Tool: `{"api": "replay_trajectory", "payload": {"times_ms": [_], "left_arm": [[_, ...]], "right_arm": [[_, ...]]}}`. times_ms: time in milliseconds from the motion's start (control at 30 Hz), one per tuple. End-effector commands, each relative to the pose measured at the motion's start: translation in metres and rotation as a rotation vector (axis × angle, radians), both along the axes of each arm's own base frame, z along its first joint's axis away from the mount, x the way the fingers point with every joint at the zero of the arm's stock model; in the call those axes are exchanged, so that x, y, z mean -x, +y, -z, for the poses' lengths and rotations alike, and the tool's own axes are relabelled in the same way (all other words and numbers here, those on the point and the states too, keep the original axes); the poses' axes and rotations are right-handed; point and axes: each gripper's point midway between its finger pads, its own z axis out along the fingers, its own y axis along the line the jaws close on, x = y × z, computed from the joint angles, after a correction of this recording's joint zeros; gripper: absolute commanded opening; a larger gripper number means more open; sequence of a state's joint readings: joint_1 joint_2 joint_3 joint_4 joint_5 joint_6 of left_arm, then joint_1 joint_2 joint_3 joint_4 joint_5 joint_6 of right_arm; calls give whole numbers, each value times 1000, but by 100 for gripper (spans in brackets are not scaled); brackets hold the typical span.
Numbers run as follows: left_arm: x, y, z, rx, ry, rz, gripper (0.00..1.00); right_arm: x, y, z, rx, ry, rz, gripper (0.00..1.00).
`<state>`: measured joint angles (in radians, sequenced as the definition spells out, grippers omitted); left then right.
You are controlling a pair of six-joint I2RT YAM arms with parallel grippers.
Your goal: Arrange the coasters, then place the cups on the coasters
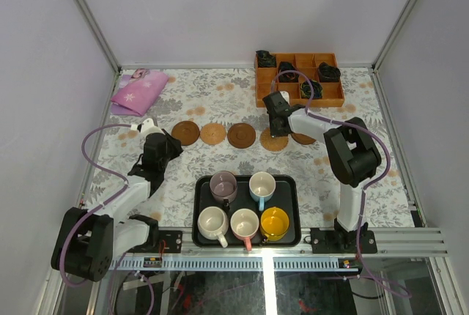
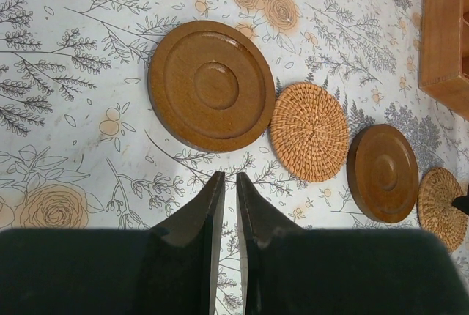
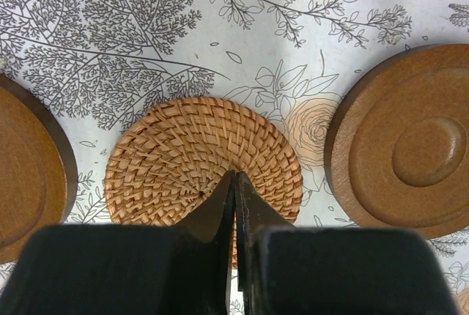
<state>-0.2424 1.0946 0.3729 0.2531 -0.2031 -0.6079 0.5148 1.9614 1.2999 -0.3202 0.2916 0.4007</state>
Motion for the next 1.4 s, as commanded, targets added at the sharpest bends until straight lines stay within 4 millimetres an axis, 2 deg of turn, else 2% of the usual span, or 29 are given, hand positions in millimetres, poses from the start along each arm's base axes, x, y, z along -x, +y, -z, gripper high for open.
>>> {"api": "replay_trajectory", "payload": {"times_ms": [0,200,433,667,767,1167,1367], "left_arm": [[-10,3,-15,-21,-61,-16,11],[-10,4,-15,-21,-56,-20,11],[-10,3,-13,-21,-49,-19,11],[-10,1,-12,-11,-45,-12,11],[-10,0,-13,-5,-47,-6,11],[-10,0,-15,-8,-53,-5,11],[-11,-2,-17,-5,-57,4,11]], "right_arm": [[-4,18,-1,-65,2,-15,0],[-1,26,6,-99,32,-24,0],[-3,25,3,-93,28,-20,0],[-11,8,-20,-16,-45,14,0],[-13,2,-23,13,-53,20,0],[-13,11,-37,-43,-81,-3,0],[-20,14,-68,-76,-162,-15,2]]}}
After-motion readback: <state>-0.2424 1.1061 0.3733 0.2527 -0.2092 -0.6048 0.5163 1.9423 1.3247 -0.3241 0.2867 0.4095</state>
